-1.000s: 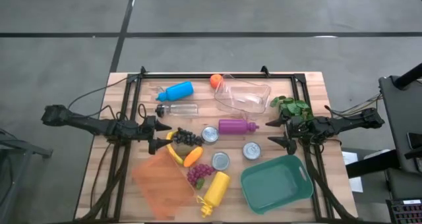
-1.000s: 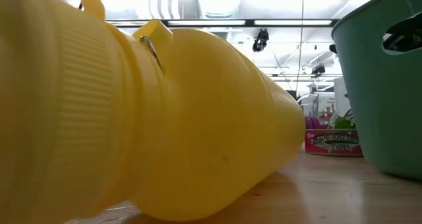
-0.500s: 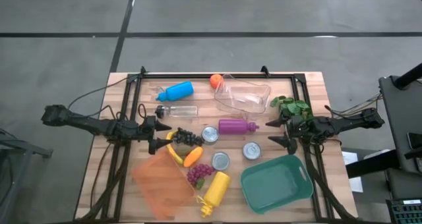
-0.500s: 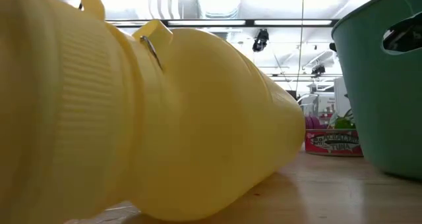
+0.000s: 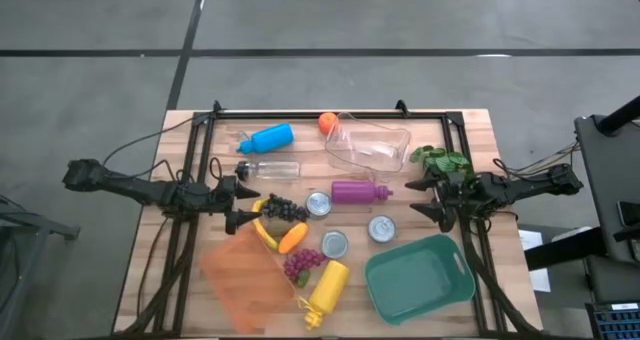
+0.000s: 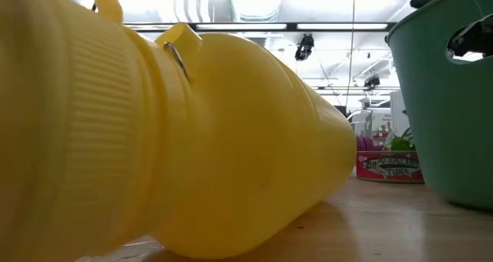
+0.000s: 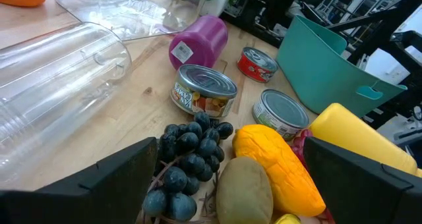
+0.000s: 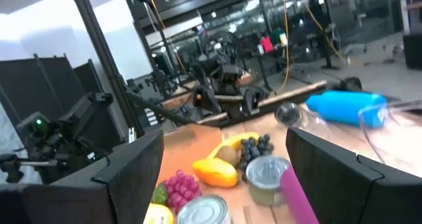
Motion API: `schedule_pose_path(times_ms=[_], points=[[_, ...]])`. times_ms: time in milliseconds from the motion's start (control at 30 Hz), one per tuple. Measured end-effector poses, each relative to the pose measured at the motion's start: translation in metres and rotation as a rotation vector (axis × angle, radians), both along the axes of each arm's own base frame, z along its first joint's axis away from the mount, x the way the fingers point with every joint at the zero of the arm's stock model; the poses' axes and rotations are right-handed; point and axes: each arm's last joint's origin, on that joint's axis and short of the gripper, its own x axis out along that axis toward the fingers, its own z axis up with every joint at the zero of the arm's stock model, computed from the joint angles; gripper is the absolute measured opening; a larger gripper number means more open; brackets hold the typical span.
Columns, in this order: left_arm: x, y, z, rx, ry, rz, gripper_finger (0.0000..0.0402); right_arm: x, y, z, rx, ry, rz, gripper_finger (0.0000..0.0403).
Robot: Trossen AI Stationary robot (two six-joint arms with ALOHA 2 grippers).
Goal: Pick & Place Food Item
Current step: Put the purple water bottle into the transparent bin
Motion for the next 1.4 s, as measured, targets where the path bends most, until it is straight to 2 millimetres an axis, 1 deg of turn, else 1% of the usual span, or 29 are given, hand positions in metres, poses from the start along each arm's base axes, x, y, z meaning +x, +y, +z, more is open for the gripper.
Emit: schedule_pose_path(times_ms=[167, 367, 467, 567, 733, 867, 1000, 1167, 1400], points=[[0.000, 0.000, 0.000, 0.000, 0.000, 0.000, 0.0384, -0.001, 0.000, 0.005, -0.016, 0.021, -0.005, 0.0318], [0.000, 0.000, 0.000, 0.000, 0.000, 0.000, 0.0384, -0.003, -0.003, 0.026, -0.117, 0.044, -0.092, 0.0318], [0.000, 0.000, 0.000, 0.000, 0.000, 0.000, 0.0384, -0.003, -0.003, 0.040, -0.160, 0.113, -0.095, 0.0318], [0.000, 0.000, 0.000, 0.000, 0.000, 0.000, 0.0384, 0.000, -0.002, 0.054, -0.198, 0.224, -0.088, 0.0318], [0.000, 0.000, 0.000, 0.000, 0.000, 0.000, 0.0384, 0.011, -0.003, 0.081, -0.242, 0.363, -0.184, 0.0318], [0.000, 0.000, 0.000, 0.000, 0.000, 0.000, 0.0384, 0.021, -0.001, 0.095, -0.298, 0.508, -0.193, 0.0318], [0.000, 0.000, 0.000, 0.000, 0.000, 0.000, 0.0384, 0.036, 0.003, 0.096, -0.317, 0.650, -0.192, 0.0318], [0.000, 0.000, 0.000, 0.000, 0.000, 0.000, 0.0384, 0.050, 0.006, 0.090, -0.373, 0.803, -0.197, 0.0318], [0.000, 0.000, 0.000, 0.000, 0.000, 0.000, 0.0384, 0.061, 0.007, 0.080, -0.393, 0.898, -0.209, 0.0318]])
